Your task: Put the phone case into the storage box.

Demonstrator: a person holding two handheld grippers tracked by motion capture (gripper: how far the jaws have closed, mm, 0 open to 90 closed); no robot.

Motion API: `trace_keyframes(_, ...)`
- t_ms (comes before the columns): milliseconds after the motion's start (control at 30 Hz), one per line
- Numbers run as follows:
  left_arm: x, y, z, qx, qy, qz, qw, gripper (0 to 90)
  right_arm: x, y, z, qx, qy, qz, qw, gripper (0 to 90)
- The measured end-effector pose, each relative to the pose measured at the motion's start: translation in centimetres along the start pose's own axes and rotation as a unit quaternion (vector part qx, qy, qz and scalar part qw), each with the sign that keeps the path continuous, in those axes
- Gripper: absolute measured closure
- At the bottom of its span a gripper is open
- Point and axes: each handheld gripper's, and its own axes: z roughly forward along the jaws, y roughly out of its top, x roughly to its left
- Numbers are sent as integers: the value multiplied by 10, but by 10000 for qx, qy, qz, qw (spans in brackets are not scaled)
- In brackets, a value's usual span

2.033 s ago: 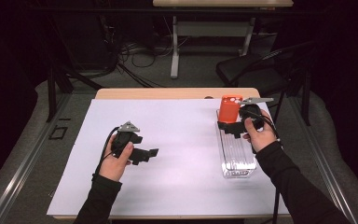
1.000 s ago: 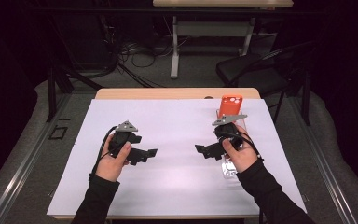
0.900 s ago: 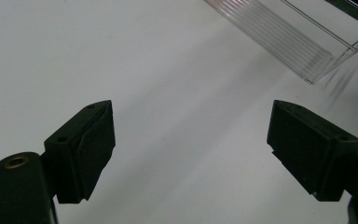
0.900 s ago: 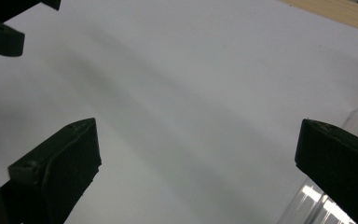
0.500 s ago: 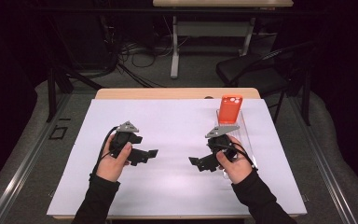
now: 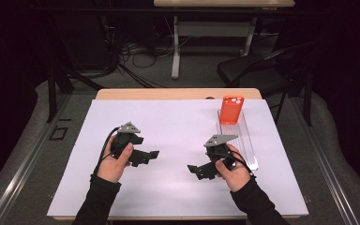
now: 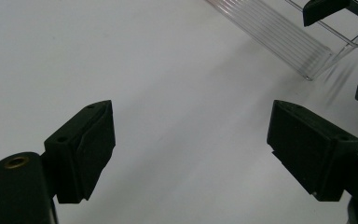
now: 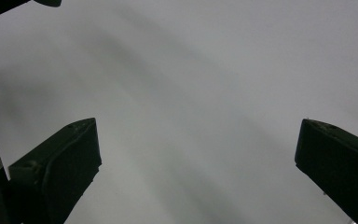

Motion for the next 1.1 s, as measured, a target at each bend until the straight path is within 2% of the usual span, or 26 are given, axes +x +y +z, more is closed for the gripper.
trace_keyframes(633, -1, 0, 1, 60, -12, 67, 10000, 153, 9, -8, 6, 53, 199, -109, 9997, 0)
trace_keyframes(1100, -1, 0, 1, 37, -9, 56, 10000, 153, 7, -13, 10, 99, 227, -78, 9997, 5)
